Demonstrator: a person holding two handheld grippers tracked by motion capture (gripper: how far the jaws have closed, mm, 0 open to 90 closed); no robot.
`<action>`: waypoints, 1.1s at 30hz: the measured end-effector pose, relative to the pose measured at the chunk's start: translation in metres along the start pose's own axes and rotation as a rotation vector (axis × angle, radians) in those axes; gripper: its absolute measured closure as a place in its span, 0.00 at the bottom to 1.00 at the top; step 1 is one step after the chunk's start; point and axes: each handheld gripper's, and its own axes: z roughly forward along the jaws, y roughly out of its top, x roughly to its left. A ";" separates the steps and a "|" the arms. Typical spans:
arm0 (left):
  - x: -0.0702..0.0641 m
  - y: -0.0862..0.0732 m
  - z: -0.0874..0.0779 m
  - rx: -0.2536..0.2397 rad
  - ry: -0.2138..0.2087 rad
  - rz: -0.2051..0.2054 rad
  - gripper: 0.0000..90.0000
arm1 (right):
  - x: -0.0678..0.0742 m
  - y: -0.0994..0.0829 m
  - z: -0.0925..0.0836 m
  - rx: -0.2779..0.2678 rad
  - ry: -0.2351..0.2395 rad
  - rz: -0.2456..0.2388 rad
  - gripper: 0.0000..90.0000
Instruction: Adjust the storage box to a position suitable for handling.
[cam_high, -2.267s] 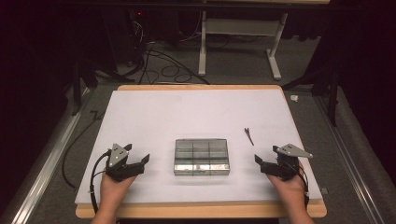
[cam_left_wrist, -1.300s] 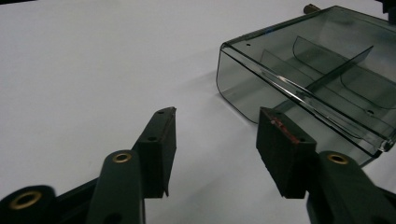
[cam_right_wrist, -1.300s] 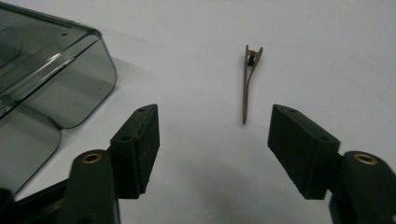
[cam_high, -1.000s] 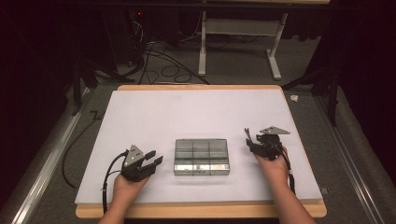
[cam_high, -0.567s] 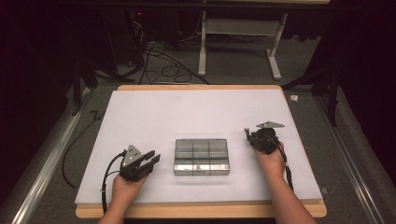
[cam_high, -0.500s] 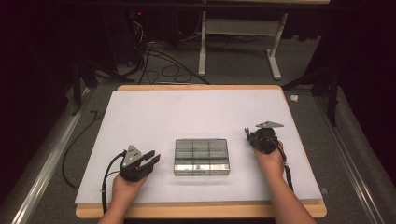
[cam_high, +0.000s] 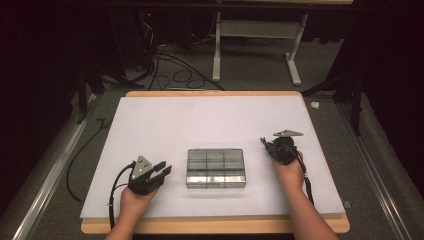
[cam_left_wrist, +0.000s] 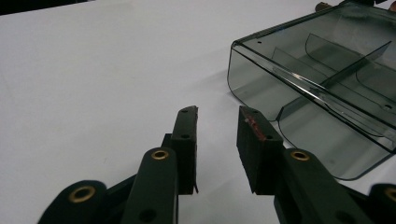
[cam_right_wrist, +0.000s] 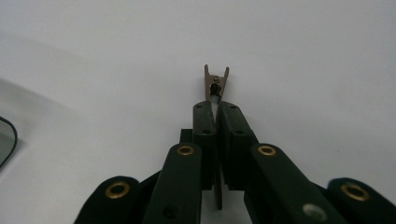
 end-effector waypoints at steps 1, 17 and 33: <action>0.000 0.000 0.000 0.000 0.000 0.000 0.76 | 0.000 0.000 0.000 0.000 0.000 0.000 0.97; -0.003 0.000 0.002 0.019 -0.015 0.010 0.77 | 0.005 -0.023 -0.061 -0.045 0.019 -0.023 0.97; -0.010 0.000 0.004 0.017 -0.025 0.014 0.77 | -0.005 -0.078 -0.106 -0.024 0.005 0.007 0.97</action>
